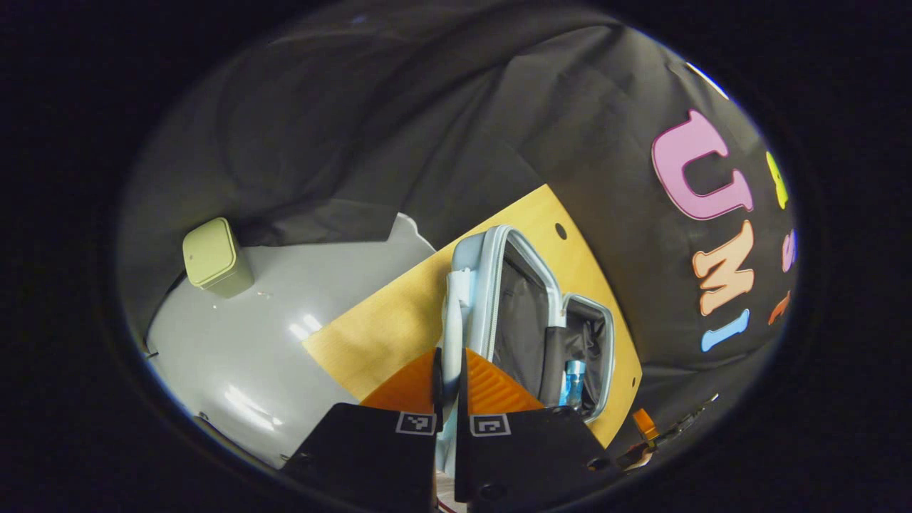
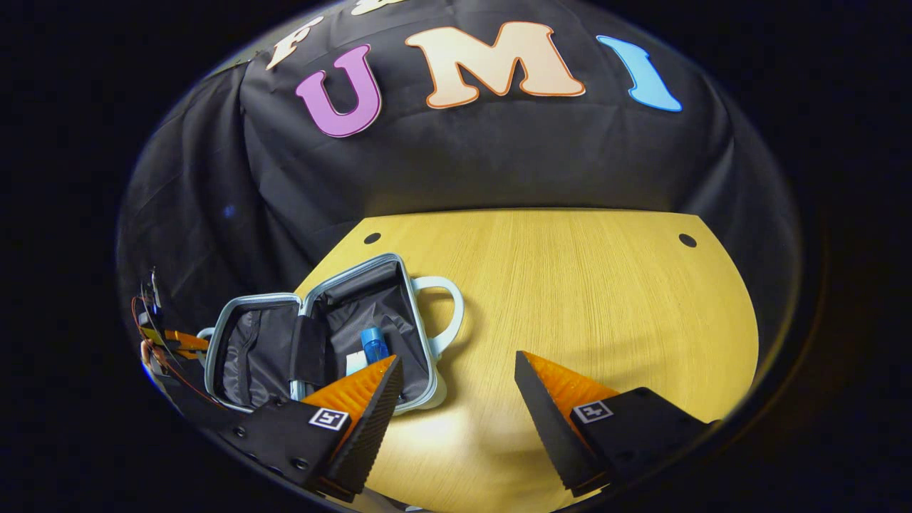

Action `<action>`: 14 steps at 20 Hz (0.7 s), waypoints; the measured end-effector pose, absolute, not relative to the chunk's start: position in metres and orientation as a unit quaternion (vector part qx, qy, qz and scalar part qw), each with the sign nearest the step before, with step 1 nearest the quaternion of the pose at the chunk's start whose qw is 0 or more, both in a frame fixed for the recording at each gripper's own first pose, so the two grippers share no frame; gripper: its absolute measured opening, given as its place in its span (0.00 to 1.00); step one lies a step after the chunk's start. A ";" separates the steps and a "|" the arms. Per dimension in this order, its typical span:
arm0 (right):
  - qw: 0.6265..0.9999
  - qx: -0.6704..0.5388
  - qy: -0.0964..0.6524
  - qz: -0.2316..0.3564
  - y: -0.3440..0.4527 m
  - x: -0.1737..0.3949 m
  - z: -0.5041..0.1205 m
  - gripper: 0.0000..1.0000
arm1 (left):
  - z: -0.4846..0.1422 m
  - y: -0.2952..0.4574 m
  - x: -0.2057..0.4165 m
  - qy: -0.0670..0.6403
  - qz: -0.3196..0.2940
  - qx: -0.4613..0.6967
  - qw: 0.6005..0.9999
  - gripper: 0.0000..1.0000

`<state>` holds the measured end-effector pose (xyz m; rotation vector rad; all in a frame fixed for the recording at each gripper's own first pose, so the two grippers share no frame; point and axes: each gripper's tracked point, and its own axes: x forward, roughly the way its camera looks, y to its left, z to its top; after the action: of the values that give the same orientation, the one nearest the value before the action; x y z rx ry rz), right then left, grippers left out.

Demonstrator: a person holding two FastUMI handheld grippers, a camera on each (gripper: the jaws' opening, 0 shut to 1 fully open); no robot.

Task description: First open the suitcase, pack the skin care products into it, and then close the suitcase.

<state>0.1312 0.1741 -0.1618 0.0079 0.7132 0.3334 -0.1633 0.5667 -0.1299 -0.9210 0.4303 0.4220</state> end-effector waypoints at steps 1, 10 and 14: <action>0.924 0.005 0.346 0.165 0.169 0.129 -0.162 0.98 | -0.121 0.561 -0.164 0.199 0.199 -0.436 0.855 0.03; 0.935 0.014 0.315 0.160 0.095 0.113 -0.141 0.98 | 0.005 0.476 -0.123 0.159 0.146 -0.357 0.909 0.03; 0.944 0.013 0.293 0.152 0.065 0.106 -0.127 0.98 | 0.043 0.421 -0.089 0.171 0.118 -0.308 0.928 0.03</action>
<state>0.1059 0.0646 -0.1267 0.0264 0.5980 0.3103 -0.0891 0.4214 0.0425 -0.6317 0.3512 0.2412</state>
